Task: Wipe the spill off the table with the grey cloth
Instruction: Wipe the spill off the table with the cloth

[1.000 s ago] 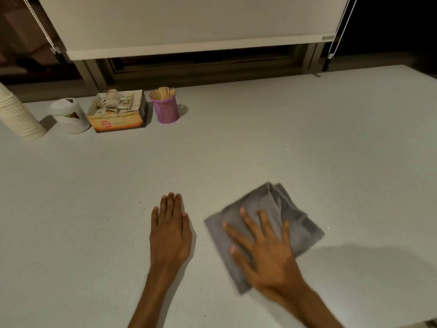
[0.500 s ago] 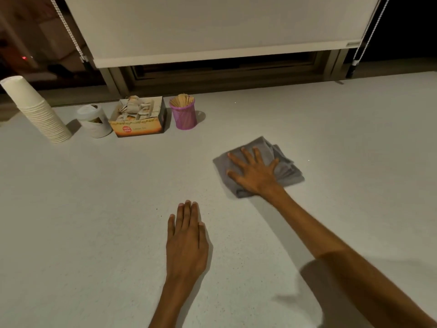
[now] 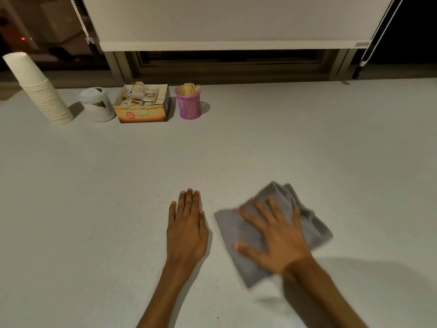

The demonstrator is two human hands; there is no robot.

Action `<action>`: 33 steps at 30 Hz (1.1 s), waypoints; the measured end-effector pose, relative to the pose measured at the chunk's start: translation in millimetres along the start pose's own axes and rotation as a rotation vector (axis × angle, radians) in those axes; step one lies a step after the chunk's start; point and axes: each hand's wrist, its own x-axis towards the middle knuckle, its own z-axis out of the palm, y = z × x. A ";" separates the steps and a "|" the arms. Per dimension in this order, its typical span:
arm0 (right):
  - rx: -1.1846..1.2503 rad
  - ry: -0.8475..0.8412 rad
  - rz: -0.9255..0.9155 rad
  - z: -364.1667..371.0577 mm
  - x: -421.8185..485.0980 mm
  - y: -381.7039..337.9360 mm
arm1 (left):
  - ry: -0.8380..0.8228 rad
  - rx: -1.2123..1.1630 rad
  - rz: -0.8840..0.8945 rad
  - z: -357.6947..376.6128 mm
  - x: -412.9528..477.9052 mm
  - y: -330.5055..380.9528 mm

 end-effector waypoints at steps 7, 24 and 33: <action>0.009 -0.042 0.220 0.2 -9.4 2.1 | -0.021 -0.003 0.020 -0.3 -1.0 -1.4; 0.054 0.046 0.507 -10.4 111.8 66.5 | -0.041 0.075 0.010 -0.7 -2.6 2.8; 0.046 0.126 0.239 15.4 -41.5 -38.6 | -0.056 0.087 0.026 0.3 -1.0 -0.9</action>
